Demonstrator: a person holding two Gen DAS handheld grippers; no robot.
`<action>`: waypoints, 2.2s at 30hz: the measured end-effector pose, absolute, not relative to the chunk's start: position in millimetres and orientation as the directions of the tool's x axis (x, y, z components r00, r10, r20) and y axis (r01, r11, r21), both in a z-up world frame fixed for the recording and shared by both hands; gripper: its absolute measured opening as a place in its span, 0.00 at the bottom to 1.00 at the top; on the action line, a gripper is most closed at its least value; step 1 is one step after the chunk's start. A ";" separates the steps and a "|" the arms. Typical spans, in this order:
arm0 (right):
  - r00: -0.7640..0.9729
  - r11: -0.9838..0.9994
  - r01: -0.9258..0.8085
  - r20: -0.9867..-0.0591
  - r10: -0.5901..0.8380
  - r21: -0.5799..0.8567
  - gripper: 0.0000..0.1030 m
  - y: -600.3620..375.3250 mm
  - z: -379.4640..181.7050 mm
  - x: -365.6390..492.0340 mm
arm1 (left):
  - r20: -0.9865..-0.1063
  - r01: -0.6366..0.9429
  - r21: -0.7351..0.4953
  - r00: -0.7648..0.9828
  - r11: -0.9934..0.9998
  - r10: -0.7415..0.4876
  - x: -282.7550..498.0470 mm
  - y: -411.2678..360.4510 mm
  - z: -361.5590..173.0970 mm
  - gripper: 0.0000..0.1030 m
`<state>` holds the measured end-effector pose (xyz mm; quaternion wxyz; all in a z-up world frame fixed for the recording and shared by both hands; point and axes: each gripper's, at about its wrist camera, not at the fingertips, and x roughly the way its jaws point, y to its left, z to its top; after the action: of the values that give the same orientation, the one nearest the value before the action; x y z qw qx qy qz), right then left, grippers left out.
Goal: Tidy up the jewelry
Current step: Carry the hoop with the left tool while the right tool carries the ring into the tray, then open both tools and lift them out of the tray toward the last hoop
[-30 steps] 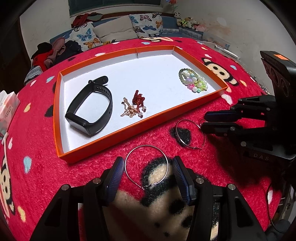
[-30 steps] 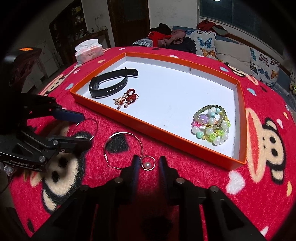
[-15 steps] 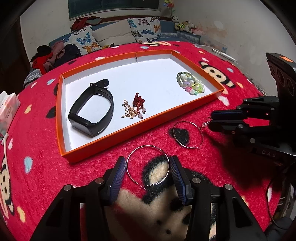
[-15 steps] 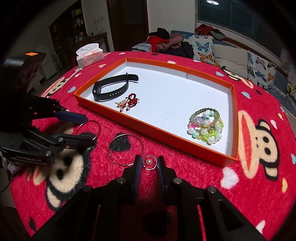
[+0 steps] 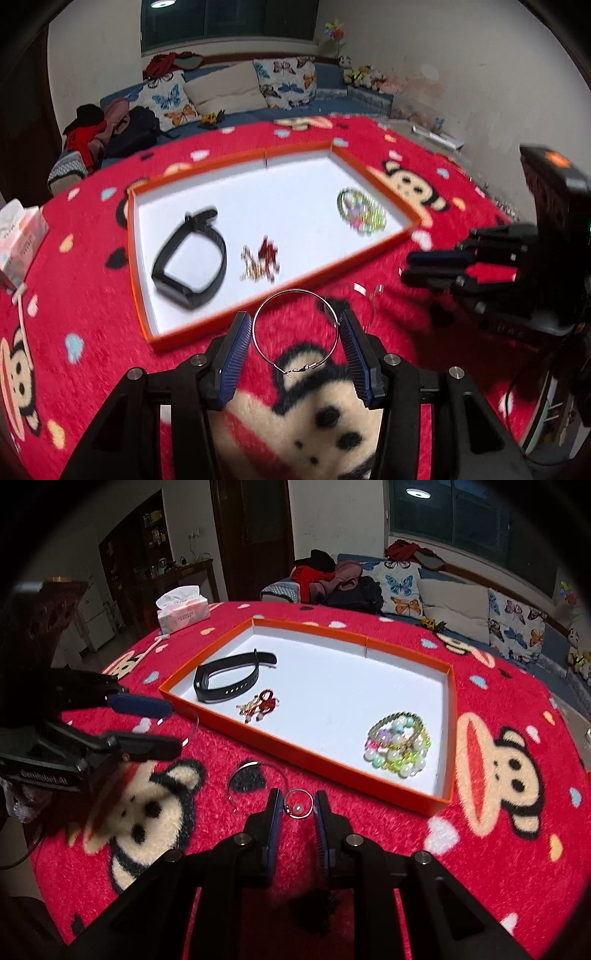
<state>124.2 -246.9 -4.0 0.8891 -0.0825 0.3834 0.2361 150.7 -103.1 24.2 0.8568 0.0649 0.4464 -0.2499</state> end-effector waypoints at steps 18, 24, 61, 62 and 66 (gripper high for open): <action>0.608 0.915 -0.387 -0.714 0.345 0.113 0.19 -256.3 -2.7 188.5 | -0.815 0.468 -0.059 0.487 0.882 -0.313 269.2 -137.0 23.5 0.51; 0.585 0.916 -0.383 -0.737 0.340 0.119 0.19 -254.1 -11.5 195.5 | -0.835 0.464 -0.059 0.462 0.884 -0.298 288.1 -144.4 6.8 0.51; 0.579 0.930 -0.352 -0.757 0.304 0.104 0.40 -265.2 -15.4 140.7 | -0.844 0.477 -0.116 0.415 0.871 -0.339 163.9 -124.0 14.1 0.56; 0.577 0.932 -0.346 -0.760 0.301 0.106 0.40 -267.4 -17.4 138.4 | -0.850 0.477 -0.118 0.404 0.871 -0.337 161.0 -127.0 9.9 0.56; 0.576 0.939 -0.330 -0.768 0.281 0.096 0.43 -274.6 -21.5 128.6 | -0.861 0.486 -0.119 0.384 0.866 -0.334 155.9 -140.5 -1.7 0.56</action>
<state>128.6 -274.6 -21.5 0.8871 -0.0290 0.4272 0.1723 155.9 -140.5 -1.7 0.8284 0.0764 0.4967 -0.2475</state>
